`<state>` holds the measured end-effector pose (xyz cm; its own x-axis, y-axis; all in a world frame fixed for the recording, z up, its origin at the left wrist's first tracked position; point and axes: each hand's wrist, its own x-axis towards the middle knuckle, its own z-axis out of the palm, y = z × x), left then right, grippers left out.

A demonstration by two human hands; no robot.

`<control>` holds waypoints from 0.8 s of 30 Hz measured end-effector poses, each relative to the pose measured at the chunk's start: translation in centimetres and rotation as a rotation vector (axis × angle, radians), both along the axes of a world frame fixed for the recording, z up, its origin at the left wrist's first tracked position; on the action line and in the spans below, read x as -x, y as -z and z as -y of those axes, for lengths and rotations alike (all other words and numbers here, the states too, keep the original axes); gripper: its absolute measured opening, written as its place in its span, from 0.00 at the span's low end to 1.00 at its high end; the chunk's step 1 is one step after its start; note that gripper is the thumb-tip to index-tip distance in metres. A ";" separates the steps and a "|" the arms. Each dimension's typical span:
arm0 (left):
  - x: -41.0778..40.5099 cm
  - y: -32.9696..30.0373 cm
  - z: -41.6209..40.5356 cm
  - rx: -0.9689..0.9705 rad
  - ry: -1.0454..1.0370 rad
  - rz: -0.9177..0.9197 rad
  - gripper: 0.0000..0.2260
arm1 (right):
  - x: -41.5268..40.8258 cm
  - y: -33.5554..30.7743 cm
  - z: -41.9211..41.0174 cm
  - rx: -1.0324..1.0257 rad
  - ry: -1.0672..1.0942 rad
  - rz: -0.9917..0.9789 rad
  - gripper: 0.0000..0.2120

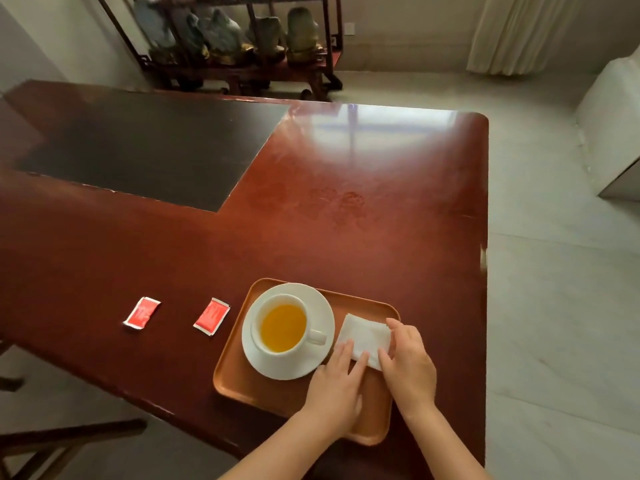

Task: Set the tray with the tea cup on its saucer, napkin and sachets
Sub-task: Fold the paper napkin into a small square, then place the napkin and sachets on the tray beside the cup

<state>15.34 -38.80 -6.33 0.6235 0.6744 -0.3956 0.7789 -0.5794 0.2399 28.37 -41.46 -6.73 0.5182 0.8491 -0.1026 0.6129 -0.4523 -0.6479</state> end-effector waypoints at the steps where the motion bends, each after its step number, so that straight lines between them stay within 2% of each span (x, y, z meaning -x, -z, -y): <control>1: -0.2 0.1 0.1 -0.010 0.004 -0.022 0.28 | -0.1 0.1 0.1 -0.007 -0.042 0.095 0.23; 2: -0.3 0.2 0.2 -0.020 0.011 -0.042 0.28 | -0.3 0.2 0.1 -0.008 -0.089 0.187 0.24; 4: -0.5 0.3 0.3 -0.032 0.027 -0.084 0.29 | -0.5 0.5 0.3 0.004 -0.185 0.360 0.20; 7: -0.6 0.3 0.5 -0.050 0.040 -0.129 0.30 | -0.6 0.9 0.5 0.028 -0.267 0.480 0.14; 14: -0.5 -0.2 0.6 -0.052 0.069 -0.122 0.30 | -0.7 1.0 0.7 0.041 -0.279 0.482 0.14; 18: -0.1 -1.7 0.3 -0.074 0.100 -0.069 0.27 | -0.4 -0.2 0.3 -0.036 -0.269 0.414 0.15; 21: 1.4 -3.6 -0.8 -0.187 0.159 0.062 0.21 | 0.2 -2.1 -0.5 -0.141 -0.300 0.398 0.11; 24: 4.0 -5.9 -2.1 -0.326 0.114 0.252 0.09 | 1.4 -4.1 -1.7 -0.231 -0.347 0.381 0.07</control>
